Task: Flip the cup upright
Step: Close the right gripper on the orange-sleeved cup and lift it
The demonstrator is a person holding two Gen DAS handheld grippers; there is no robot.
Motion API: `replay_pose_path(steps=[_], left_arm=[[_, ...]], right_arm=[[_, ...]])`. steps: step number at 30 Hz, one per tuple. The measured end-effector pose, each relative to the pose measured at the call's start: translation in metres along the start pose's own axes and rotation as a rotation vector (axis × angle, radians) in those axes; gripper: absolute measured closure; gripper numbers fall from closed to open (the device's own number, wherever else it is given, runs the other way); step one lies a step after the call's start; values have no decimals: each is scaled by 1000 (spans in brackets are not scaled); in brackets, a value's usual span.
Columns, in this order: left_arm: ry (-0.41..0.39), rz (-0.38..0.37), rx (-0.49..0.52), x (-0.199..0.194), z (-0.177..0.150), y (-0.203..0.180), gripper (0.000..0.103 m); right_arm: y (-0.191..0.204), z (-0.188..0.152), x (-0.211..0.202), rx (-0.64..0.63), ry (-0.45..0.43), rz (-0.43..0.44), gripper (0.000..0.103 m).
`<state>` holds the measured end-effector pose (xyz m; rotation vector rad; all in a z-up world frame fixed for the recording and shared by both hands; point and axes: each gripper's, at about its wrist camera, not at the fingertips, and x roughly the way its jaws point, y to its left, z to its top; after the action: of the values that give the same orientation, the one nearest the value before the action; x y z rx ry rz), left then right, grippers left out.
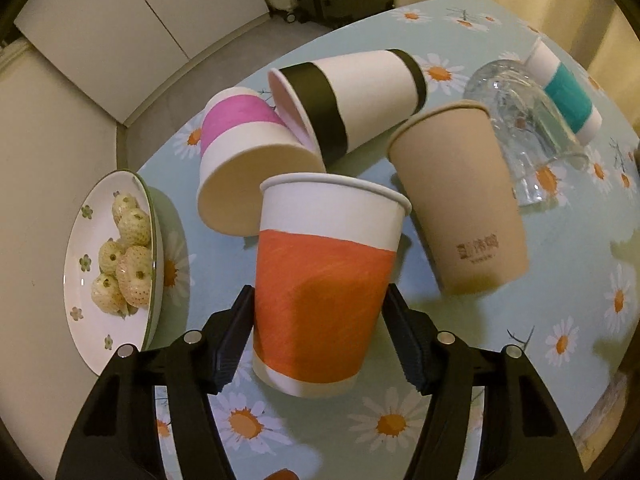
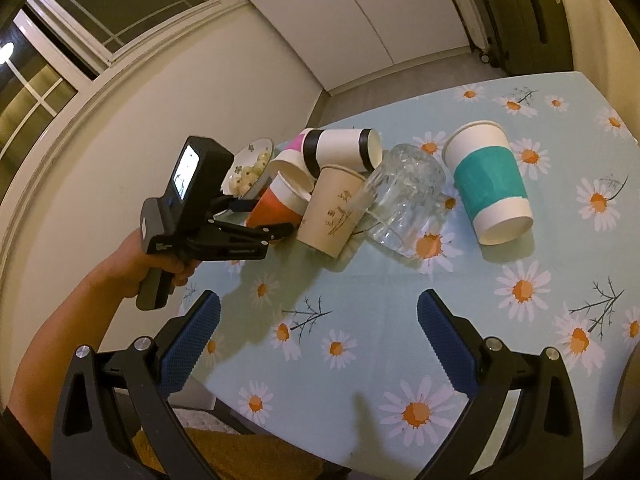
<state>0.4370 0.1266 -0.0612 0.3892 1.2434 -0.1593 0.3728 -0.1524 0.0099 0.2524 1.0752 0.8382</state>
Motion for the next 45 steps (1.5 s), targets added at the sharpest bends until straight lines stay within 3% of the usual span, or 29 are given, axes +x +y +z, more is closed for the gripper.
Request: replay_pose_path(steps=[8,12,17,24,26,32,41,43,45], left_arm=[[-18,-28,-43,-33,-16,-9,41],[-68,-118,-134,-64,-34,-20,41],[-112,-208,-265,-88,-58,-41,41],[-108,-306,-521,-94,-85,-73,41],[-98,-331,-623,-92,-96,-81,41],[-55,-357,-743,-76,-106,-101,41],[-15,-344,-743,-57,-104,-121,39],[-15,-316,-748,-57,-105,-121,29],[-25,-308,-754,-59,-107,-120,26]], right_arm=[[7,-8,1,-19,34,56,5],[0,-14,-7,24,30,76,5],[-8,-15,-20,75,30,152,5],[-43,-24,-21,268,100,298,5],[-55,-28,-23,318,108,312,5],[-73,-37,-24,394,148,312,5],[-83,-43,-14,433,194,263,5],[-84,-43,-13,433,199,262,5],[-83,-43,-15,426,195,251,5]])
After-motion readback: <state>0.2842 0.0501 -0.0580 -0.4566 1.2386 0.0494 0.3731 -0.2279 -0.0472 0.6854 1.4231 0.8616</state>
